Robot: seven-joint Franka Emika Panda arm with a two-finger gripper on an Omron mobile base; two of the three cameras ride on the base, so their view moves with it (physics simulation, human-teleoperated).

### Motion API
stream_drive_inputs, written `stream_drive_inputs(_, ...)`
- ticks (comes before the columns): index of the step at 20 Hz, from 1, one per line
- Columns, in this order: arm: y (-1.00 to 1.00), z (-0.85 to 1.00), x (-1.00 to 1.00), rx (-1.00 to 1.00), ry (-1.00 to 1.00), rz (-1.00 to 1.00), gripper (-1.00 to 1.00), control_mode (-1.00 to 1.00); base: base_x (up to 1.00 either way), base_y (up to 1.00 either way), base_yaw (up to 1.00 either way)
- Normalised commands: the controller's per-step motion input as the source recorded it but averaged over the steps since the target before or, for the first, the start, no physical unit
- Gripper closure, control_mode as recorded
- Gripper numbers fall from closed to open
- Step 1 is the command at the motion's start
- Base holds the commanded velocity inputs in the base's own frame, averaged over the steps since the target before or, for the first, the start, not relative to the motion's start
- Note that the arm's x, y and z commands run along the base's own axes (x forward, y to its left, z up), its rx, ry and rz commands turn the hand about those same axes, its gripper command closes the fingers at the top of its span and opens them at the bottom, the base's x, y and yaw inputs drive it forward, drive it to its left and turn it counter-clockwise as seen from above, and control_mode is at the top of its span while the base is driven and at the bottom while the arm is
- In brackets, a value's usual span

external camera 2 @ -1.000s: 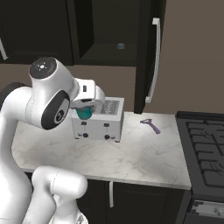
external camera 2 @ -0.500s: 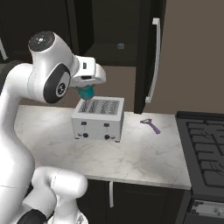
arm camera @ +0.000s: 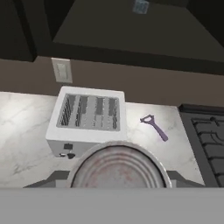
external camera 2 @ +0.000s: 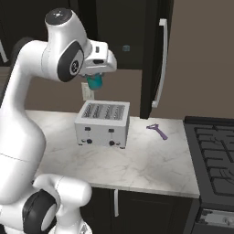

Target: Pick the cereal and canned food from the counter and place them in the cabinets closest to them.

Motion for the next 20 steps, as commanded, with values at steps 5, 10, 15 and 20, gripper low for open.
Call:
stream_drive_inputs(5, -0.14, 0.10, 0.07, 0.05, -0.01, 0.02, 1.00, -1.00, 0.00, 0.00, 0.00)
stream_drive_inputs(10, 0.00, 0.00, 0.05, 0.00, 0.00, 0.00, 1.00, -1.00, 0.00, 0.00, 0.00)
stream_drive_inputs(15, 0.00, 0.06, 0.35, 0.00, -0.01, -0.02, 1.00, -1.00, 0.00, 0.00, 0.00)
stream_drive_inputs(20, 0.00, 0.10, 0.55, 0.00, -0.01, -0.03, 1.00, -1.00, 0.00, 0.00, 0.00)
